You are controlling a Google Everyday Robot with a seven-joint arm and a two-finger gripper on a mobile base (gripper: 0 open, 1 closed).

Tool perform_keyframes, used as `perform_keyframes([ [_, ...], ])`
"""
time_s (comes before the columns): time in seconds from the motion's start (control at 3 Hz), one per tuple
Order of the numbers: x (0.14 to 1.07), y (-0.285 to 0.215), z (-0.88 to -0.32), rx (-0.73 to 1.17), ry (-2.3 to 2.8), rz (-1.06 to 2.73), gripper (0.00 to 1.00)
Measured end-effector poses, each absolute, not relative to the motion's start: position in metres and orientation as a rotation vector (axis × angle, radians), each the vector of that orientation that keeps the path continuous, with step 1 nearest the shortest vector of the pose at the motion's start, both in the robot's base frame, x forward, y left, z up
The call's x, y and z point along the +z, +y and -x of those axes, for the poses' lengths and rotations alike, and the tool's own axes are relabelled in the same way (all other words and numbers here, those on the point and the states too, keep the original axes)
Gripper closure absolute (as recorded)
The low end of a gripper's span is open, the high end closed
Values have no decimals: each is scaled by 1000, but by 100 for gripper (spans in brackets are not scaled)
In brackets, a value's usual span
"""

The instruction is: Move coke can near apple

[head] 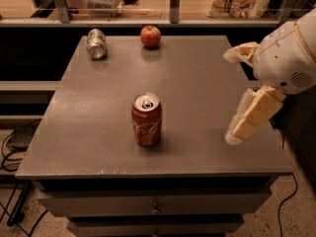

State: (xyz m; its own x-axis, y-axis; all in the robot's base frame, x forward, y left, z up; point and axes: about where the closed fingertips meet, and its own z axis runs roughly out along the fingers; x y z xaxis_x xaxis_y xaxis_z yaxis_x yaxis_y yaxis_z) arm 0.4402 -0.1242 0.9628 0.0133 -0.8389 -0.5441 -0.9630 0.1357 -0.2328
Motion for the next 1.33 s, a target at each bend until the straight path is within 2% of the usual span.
perform_keyframes([
  [0.33, 963, -125, -440, 276, 1852, 1731, 0],
  [0.67, 953, -104, -440, 353, 1838, 1714, 0],
  [1.33, 920, -39, -452, 564, 1753, 1667, 0],
])
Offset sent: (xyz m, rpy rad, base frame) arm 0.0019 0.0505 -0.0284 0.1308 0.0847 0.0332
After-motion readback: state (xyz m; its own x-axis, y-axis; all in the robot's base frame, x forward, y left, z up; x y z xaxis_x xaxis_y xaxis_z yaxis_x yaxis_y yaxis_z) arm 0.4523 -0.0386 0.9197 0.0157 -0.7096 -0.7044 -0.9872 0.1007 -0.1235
